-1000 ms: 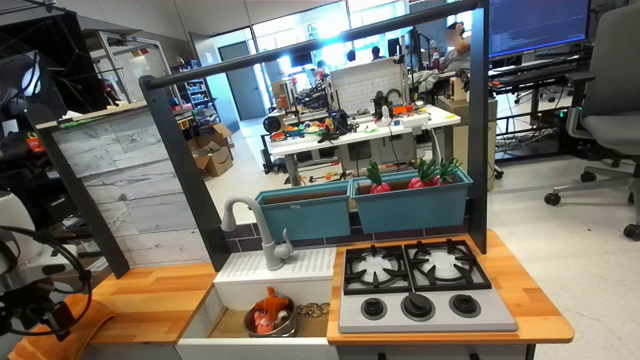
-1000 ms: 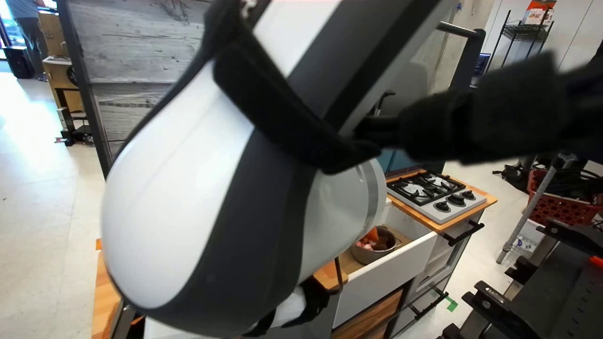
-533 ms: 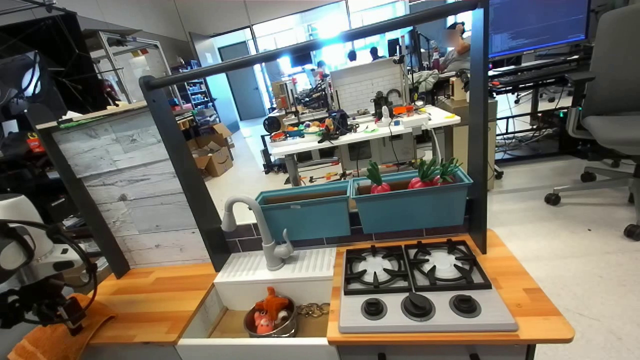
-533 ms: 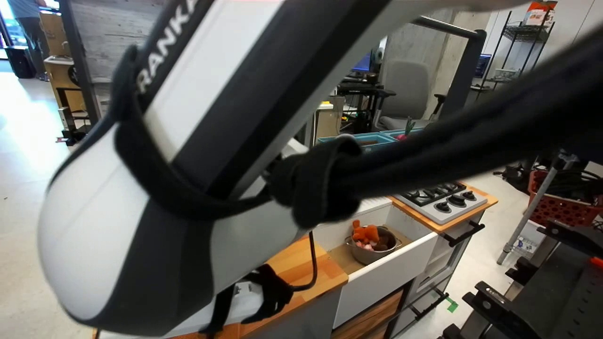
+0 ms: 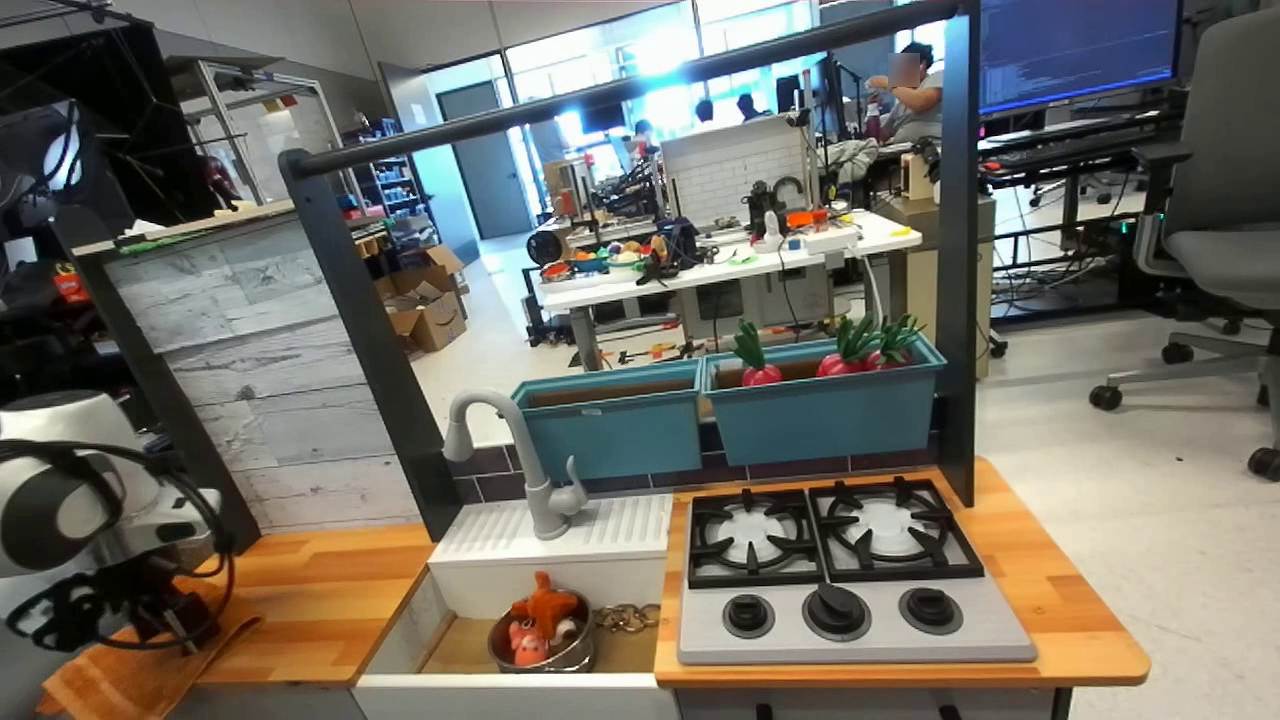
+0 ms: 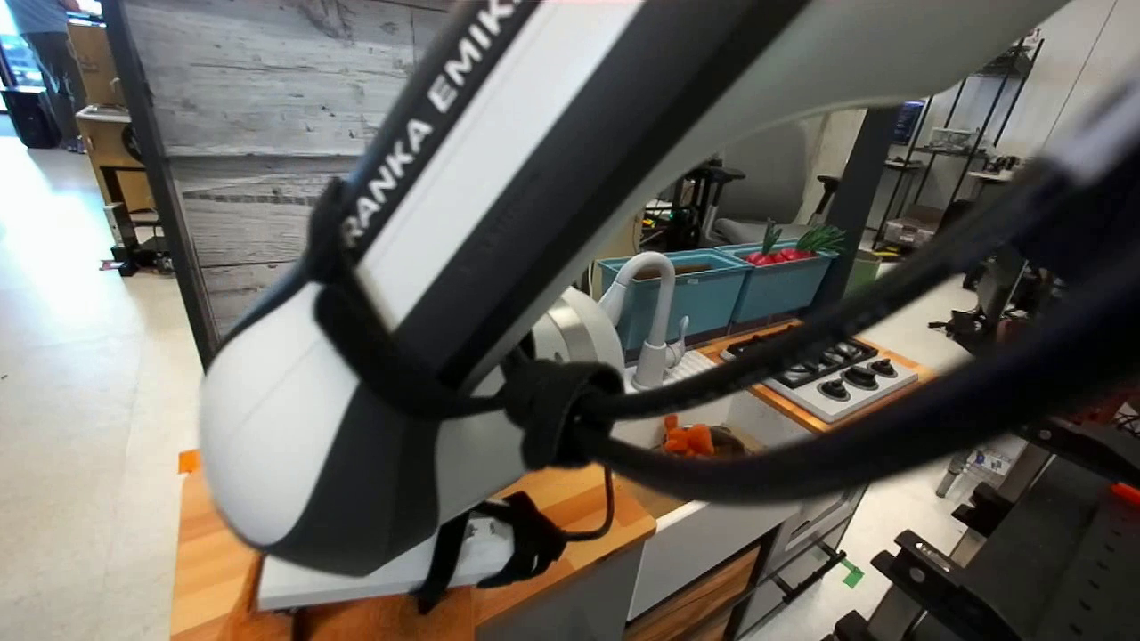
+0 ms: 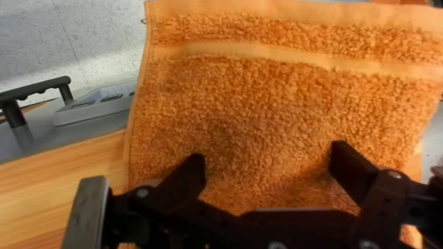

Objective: Put the toys inside the pot in the sink and then wipe the counter with the towel

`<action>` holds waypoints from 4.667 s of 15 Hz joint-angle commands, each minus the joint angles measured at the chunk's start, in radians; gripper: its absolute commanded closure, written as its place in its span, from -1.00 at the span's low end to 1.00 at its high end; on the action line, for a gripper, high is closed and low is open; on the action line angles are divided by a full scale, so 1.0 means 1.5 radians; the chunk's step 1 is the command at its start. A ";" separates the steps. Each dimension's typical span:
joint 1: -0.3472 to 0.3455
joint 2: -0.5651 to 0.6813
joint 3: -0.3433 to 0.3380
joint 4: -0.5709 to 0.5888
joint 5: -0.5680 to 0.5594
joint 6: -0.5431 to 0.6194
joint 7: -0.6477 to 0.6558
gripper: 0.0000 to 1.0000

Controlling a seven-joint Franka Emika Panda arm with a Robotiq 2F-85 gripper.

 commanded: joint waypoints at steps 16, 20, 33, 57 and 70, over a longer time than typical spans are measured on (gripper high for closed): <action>-0.004 0.023 0.022 -0.021 0.065 0.001 0.005 -1.00; 0.025 0.022 -0.004 0.001 0.063 -0.006 0.017 -1.00; -0.140 0.001 -0.096 -0.042 0.084 0.023 0.110 -1.00; -0.025 0.068 -0.138 0.132 -0.030 -0.069 0.091 -1.00; -0.116 0.077 -0.011 0.194 -0.022 -0.264 -0.094 -1.00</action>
